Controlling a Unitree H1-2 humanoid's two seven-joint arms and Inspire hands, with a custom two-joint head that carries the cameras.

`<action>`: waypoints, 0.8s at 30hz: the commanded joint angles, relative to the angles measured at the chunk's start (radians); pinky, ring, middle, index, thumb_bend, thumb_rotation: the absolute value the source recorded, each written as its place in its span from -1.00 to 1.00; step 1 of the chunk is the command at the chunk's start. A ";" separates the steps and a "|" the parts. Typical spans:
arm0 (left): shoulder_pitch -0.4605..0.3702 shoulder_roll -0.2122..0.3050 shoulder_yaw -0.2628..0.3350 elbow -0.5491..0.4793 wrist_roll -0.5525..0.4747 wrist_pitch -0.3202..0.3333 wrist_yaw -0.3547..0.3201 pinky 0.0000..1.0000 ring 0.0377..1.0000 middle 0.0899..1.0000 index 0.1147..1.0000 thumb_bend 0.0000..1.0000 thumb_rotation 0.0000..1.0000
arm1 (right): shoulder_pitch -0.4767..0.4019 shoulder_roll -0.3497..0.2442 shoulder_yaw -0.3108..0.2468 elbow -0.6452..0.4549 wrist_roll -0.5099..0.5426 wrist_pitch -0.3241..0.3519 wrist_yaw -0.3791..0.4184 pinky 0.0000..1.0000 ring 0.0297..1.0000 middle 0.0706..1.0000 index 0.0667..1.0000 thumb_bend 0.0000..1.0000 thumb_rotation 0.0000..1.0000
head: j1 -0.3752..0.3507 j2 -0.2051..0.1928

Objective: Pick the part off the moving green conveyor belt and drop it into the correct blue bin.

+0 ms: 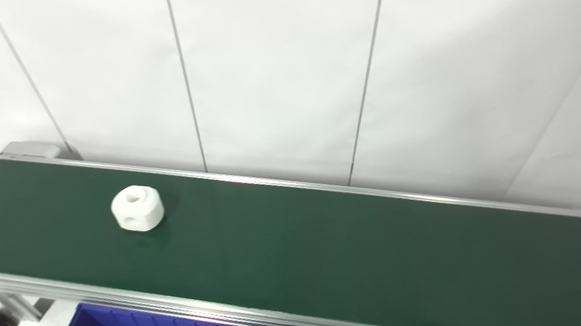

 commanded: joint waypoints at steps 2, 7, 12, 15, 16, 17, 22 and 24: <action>-0.008 -0.001 -0.005 -0.015 0.000 -0.034 0.025 0.84 0.91 0.97 1.00 0.67 0.75 | 0.012 0.000 -0.005 -0.037 0.009 -0.023 0.005 0.88 0.88 0.95 0.99 0.91 0.97 | 0.012 0.003; -0.007 -0.008 -0.011 -0.017 -0.004 -0.034 0.055 0.78 0.88 0.97 1.00 0.70 0.76 | 0.014 -0.010 -0.008 -0.041 0.021 -0.023 0.011 0.90 0.90 0.96 1.00 0.90 0.95 | 0.028 0.008; -0.014 -0.007 -0.027 -0.006 -0.004 -0.034 0.072 0.84 0.89 0.95 1.00 0.69 0.75 | 0.013 -0.018 -0.016 -0.039 0.054 -0.023 0.044 0.94 0.94 0.99 1.00 0.91 0.92 | 0.063 0.002; -0.020 -0.010 -0.036 0.003 0.009 -0.034 0.083 0.84 0.88 0.94 0.99 0.71 0.77 | 0.013 -0.019 -0.027 -0.035 0.057 -0.023 0.052 0.93 0.93 0.98 1.00 0.92 0.91 | 0.077 -0.003; -0.021 -0.012 -0.039 0.006 0.010 -0.034 0.084 0.85 0.88 0.94 0.98 0.70 0.76 | 0.012 -0.020 -0.031 -0.032 0.062 -0.023 0.060 0.94 0.95 0.99 1.00 0.91 0.91 | 0.092 -0.008; -0.023 -0.013 -0.042 0.008 0.011 -0.034 0.085 0.86 0.88 0.93 0.97 0.70 0.75 | 0.011 -0.021 -0.036 -0.028 0.069 -0.023 0.069 0.95 0.96 0.99 1.00 0.91 0.91 | 0.096 -0.015; -0.038 -0.009 -0.055 0.021 0.036 -0.034 0.096 0.87 0.86 0.92 0.95 0.72 0.74 | 0.010 -0.019 -0.056 -0.021 0.072 -0.023 0.089 0.97 0.98 1.00 1.00 0.92 0.91 | 0.109 -0.026; -0.042 -0.005 -0.058 0.019 0.046 -0.034 0.093 0.89 0.88 0.94 0.98 0.73 0.78 | 0.011 -0.016 -0.062 -0.019 0.078 -0.023 0.101 0.99 1.00 1.00 1.00 0.92 0.90 | 0.109 -0.023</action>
